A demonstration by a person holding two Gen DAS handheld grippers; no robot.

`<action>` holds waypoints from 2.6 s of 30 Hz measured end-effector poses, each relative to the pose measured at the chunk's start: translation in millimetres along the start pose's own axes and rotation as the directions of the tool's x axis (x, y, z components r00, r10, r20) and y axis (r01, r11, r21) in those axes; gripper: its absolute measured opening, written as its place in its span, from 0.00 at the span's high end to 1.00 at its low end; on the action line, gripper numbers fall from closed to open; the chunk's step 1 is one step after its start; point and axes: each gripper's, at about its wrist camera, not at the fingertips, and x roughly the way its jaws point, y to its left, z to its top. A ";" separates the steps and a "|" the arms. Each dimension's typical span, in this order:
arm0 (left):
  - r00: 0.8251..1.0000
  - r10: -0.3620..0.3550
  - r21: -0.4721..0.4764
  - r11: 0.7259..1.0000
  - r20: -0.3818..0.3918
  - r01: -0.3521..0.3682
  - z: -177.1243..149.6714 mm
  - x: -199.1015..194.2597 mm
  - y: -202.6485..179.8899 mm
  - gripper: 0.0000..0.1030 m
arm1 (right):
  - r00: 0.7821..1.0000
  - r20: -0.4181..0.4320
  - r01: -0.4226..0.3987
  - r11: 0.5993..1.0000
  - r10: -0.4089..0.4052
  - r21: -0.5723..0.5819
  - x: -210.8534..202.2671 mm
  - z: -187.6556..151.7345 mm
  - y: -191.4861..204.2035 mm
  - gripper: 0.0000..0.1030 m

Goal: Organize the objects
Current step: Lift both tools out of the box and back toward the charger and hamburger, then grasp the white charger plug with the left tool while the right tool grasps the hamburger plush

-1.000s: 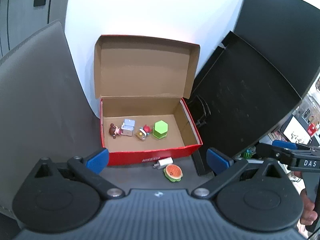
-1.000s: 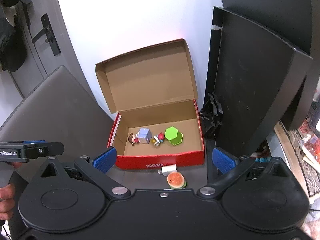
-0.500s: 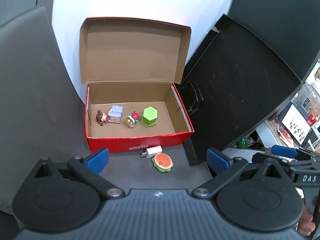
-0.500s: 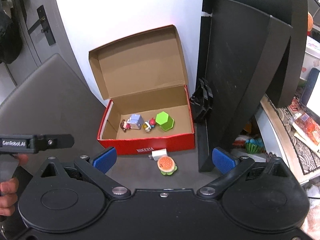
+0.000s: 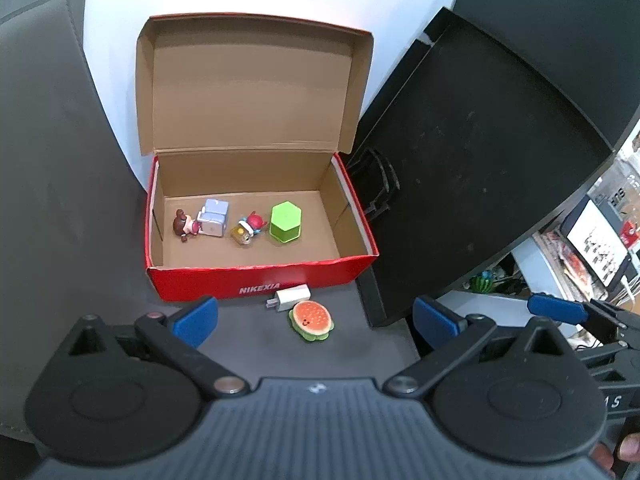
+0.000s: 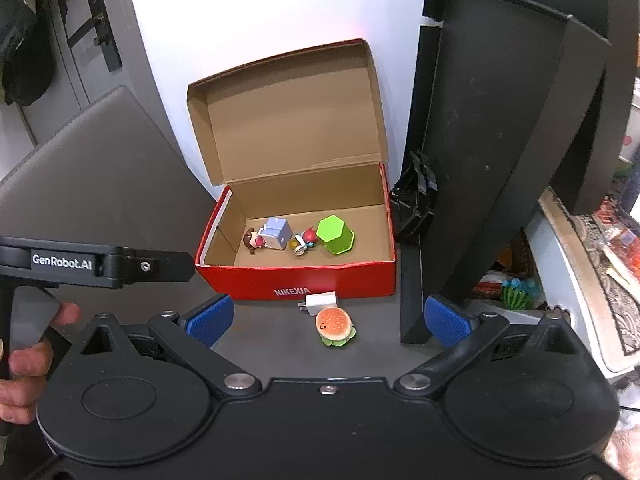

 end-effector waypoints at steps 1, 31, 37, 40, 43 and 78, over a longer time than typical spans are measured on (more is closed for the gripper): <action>1.000 0.007 0.003 1.000 0.000 -0.007 0.0 2.2 -0.5 0.00 | 1.000 -0.003 0.004 1.000 -0.004 -0.001 2.4 0.1 0.5 0.00; 0.984 0.008 -0.087 0.996 -0.178 -0.024 -0.9 101.9 13.0 0.01 | 0.993 -0.112 0.030 0.996 -0.040 -0.089 90.2 -5.8 -12.1 0.08; 0.976 0.020 -0.160 0.985 -0.219 -0.056 -3.9 128.4 18.0 0.03 | 0.987 -0.155 0.027 0.987 -0.051 -0.157 112.5 -4.5 -12.3 0.11; 0.973 0.031 -0.168 0.983 -0.227 -0.071 -4.1 139.9 20.9 0.04 | 0.982 -0.182 0.018 0.982 -0.053 -0.189 124.6 -5.3 -12.1 0.15; 0.969 0.038 -0.186 0.979 -0.243 -0.085 -4.7 150.9 23.8 0.07 | 0.977 -0.206 0.011 0.975 -0.057 -0.220 136.8 -6.7 -12.6 0.16; 0.946 0.047 -0.465 0.863 -0.320 -0.200 -27.2 267.8 57.8 0.35 | 0.942 -0.336 -0.094 0.956 -0.004 -0.277 191.2 -36.1 -2.7 0.29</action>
